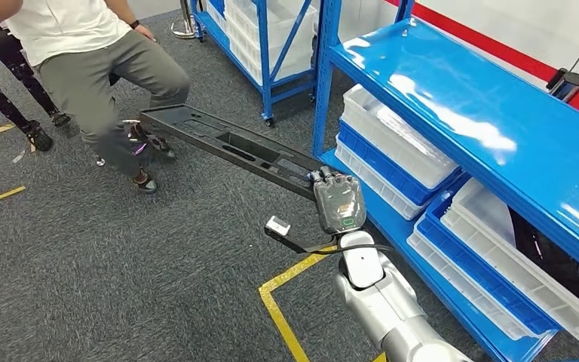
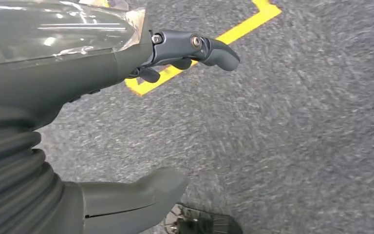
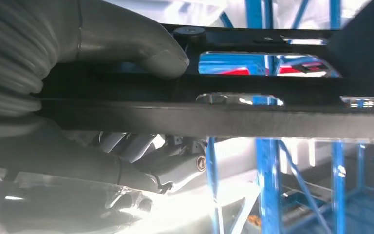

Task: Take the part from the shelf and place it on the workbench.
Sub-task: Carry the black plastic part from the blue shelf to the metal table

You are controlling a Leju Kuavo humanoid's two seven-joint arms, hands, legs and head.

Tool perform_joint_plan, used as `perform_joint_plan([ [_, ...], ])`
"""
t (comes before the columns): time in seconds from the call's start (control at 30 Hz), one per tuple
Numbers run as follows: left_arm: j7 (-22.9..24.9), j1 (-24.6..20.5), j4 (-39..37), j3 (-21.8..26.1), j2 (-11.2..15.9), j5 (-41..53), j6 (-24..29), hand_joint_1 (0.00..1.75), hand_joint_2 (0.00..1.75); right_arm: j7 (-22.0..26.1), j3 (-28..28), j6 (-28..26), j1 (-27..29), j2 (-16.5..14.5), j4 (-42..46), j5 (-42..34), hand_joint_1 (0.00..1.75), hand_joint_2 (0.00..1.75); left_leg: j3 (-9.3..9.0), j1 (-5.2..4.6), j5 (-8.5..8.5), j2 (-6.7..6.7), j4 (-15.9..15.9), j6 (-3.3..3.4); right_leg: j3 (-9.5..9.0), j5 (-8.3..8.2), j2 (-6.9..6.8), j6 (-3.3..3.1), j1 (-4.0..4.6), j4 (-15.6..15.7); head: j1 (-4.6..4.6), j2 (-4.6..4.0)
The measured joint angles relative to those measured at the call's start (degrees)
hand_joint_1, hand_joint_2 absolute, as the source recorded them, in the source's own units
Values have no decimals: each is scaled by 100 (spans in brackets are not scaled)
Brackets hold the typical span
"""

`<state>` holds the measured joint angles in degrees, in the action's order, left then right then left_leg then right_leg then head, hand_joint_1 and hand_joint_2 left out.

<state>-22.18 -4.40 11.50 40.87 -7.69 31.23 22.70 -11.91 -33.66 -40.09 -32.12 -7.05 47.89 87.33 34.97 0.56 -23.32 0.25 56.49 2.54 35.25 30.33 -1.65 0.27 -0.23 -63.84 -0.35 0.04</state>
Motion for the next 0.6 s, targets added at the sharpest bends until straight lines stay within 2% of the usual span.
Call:
perform_joint_plan([
  [0.07,-3,-29,0,-50,9,75,-23,0,175,-212,-48,1,153,185,154,1,175,175,6,0,8,-132,-4,23,381,294,118,-18,-24,-774,21,1],
  [0.1,3,-36,0,-74,11,107,-37,0,175,-341,-79,4,232,272,223,1,175,175,7,0,8,-200,-2,24,500,342,132,6,-32,-988,30,1],
  [0.13,16,-40,0,-95,12,138,-51,0,175,-467,-115,7,298,348,292,1,175,175,7,0,8,-264,2,23,511,294,139,54,-40,-969,39,1],
  [0.17,34,-47,0,-115,12,171,-66,0,175,-582,-153,11,351,418,363,1,175,175,5,1,6,-322,10,19,412,163,151,115,-50,-727,45,1],
  [0.2,58,-59,0,-132,11,203,-78,0,175,-682,-199,20,389,483,446,1,175,175,8,1,-1,-372,26,7,215,-20,193,175,-70,-296,48,0],
  [0.23,81,-77,0,-152,13,232,-86,0,175,-766,-248,35,420,545,530,1,175,175,19,-10,-15,-418,54,-16,26,-182,251,204,-84,105,52,0],
  [0.27,104,-98,0,-172,14,259,-92,0,175,-843,-304,54,450,601,620,1,175,175,34,-19,-28,-452,80,-43,-115,-299,289,198,-92,401,53,0],
  [0.3,126,-117,-1,-190,15,284,-93,0,175,-917,-361,74,488,655,710,1,175,175,51,-27,-37,-480,101,-73,-194,-362,317,168,-91,561,49,0],
  [0.37,169,-134,-2,-220,17,333,-91,0,175,-1043,-454,107,579,748,861,1,175,175,71,-20,-35,-522,105,-131,-211,-389,268,71,-71,582,41,1],
  [0.4,185,-135,-2,-230,19,350,-89,0,175,-1098,-492,120,623,791,925,1,175,175,88,-9,-50,-499,122,-158,-219,-403,245,32,-78,591,38,1],
  [0.43,197,-137,-2,-237,21,362,-89,0,175,-1150,-530,134,662,830,986,1,175,175,130,-3,-111,-421,202,-185,-229,-411,220,-11,-88,601,24,1],
  [0.47,204,-144,-2,-240,21,369,-92,0,175,-1195,-571,148,698,866,1043,1,175,175,218,3,-227,-315,384,-212,-239,-416,193,-53,-101,611,3,1],
  [0.53,208,-163,-2,-249,12,394,-108,0,175,-1274,-655,173,773,944,1138,1,175,175,547,15,-577,-106,1068,-254,-248,-405,128,-112,-86,615,-38,1],
  [0.57,209,-168,-2,-257,2,409,-122,0,175,-1306,-693,185,815,984,1170,1,175,175,735,23,-724,-67,1444,-268,-249,-399,88,-125,-71,613,-44,1],
  [0.6,211,-168,-3,-264,-9,427,-138,0,175,-1346,-728,196,860,1028,1198,1,175,175,870,26,-790,-50,1698,-274,-250,-394,43,-131,-58,613,-44,1],
])
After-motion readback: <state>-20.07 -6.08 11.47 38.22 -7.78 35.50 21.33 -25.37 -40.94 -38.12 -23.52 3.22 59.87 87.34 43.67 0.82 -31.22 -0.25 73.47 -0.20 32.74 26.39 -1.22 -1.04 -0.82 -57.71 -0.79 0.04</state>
